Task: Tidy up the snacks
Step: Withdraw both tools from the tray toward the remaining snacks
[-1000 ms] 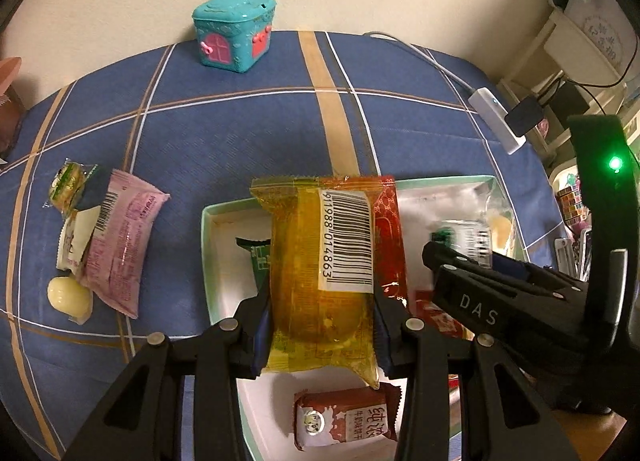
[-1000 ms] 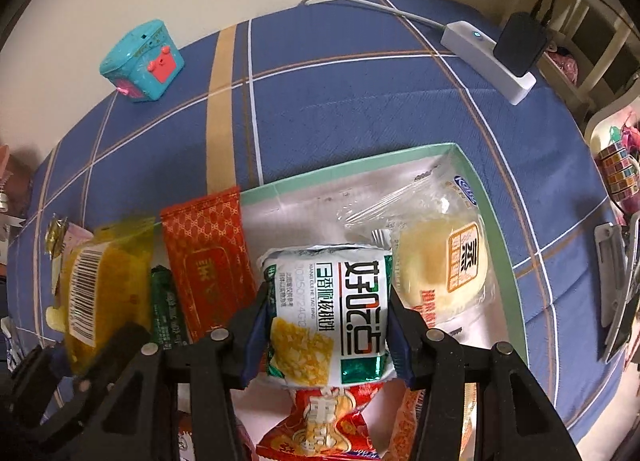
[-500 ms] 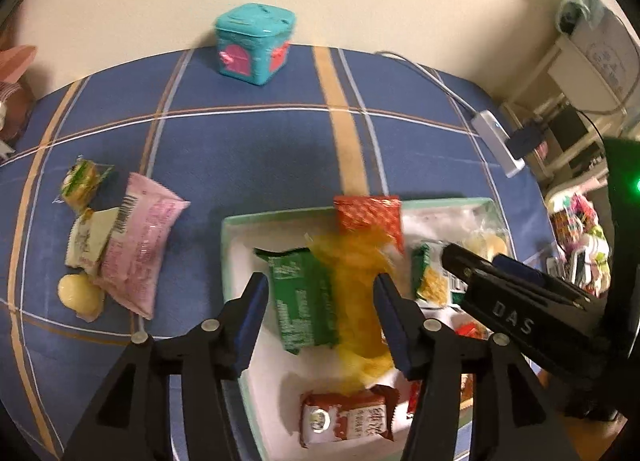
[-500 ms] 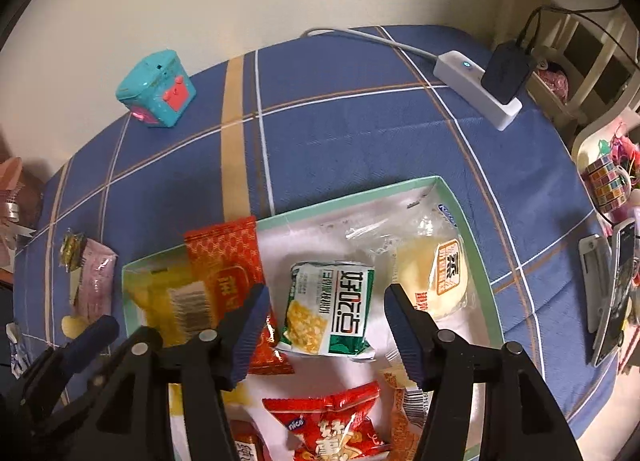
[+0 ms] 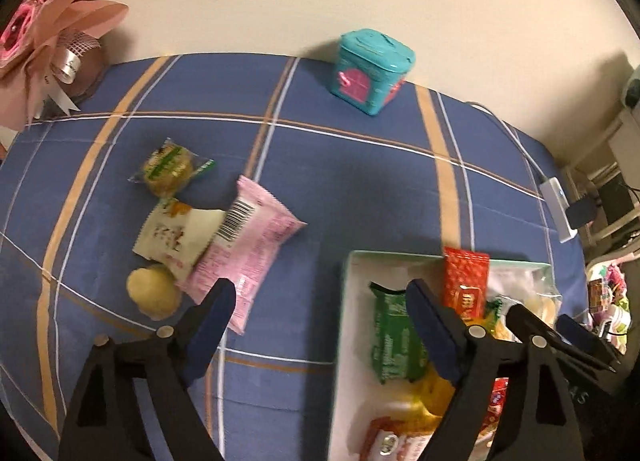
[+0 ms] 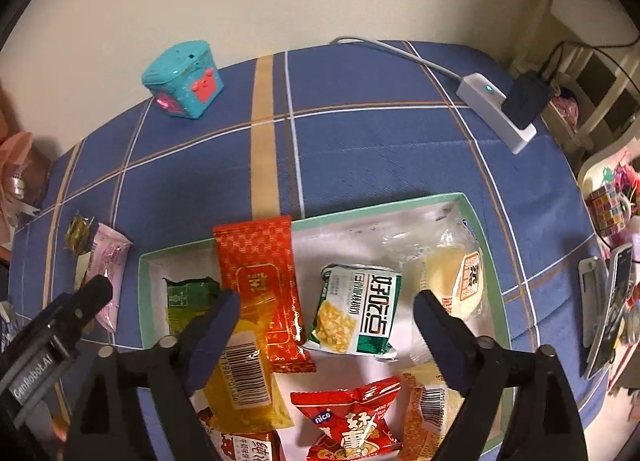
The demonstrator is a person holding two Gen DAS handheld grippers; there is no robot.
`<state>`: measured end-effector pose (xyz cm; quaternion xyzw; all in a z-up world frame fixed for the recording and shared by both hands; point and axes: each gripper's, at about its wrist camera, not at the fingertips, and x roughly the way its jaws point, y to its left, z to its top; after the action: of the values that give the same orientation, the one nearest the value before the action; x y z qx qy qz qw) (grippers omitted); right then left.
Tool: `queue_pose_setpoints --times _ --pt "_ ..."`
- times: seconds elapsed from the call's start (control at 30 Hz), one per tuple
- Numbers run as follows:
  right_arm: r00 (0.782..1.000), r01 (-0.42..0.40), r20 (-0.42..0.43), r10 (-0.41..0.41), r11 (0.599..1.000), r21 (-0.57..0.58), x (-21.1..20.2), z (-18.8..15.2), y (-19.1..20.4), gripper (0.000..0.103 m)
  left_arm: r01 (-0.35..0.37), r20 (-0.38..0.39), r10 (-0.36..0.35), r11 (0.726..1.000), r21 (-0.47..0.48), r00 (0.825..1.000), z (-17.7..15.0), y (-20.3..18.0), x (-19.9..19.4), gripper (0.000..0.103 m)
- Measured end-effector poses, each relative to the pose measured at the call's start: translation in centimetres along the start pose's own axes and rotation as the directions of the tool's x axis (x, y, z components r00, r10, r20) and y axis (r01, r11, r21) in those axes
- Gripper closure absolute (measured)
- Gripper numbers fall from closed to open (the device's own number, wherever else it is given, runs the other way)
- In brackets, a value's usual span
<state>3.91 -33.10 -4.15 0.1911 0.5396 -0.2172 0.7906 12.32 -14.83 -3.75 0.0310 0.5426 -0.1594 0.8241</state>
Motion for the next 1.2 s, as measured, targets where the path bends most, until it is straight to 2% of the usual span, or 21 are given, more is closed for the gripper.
queue_pose_setpoints --times 0.07,0.13,0.2,0.57,0.8,1.2 --pt "1.0 0.004 0.01 -0.004 1.0 -0.011 -0.2 0.0 0.3 0.003 -0.016 0.006 0.016 1.0 0.004 1.0 -0.1 0.2 0.2 0.015" --pt "1.0 0.005 0.018 -0.005 1.0 -0.017 -0.4 0.0 0.5 0.001 -0.03 0.011 0.03 1.0 0.005 0.999 0.0 0.4 0.3 0.013" --pt "1.0 0.007 0.028 -0.007 1.0 -0.025 -0.7 0.1 0.7 0.0 -0.041 0.018 0.041 0.999 0.006 0.999 0.0 0.5 0.4 0.003" --pt "0.999 0.021 0.048 -0.019 0.998 -0.056 -1.5 -0.1 2.4 0.0 -0.033 0.037 0.034 0.999 -0.023 0.999 0.5 2.5 -0.3 0.003" --pt "0.999 0.024 0.049 -0.019 0.995 -0.094 -1.6 -0.3 4.7 0.0 -0.051 0.04 0.056 0.993 -0.108 0.998 1.0 7.1 -0.7 0.003" --pt "0.999 0.0 0.054 0.01 0.984 -0.178 -1.6 -1.7 11.1 0.0 -0.174 0.049 0.195 0.946 -0.274 0.98 1.0 17.1 -1.9 0.003"
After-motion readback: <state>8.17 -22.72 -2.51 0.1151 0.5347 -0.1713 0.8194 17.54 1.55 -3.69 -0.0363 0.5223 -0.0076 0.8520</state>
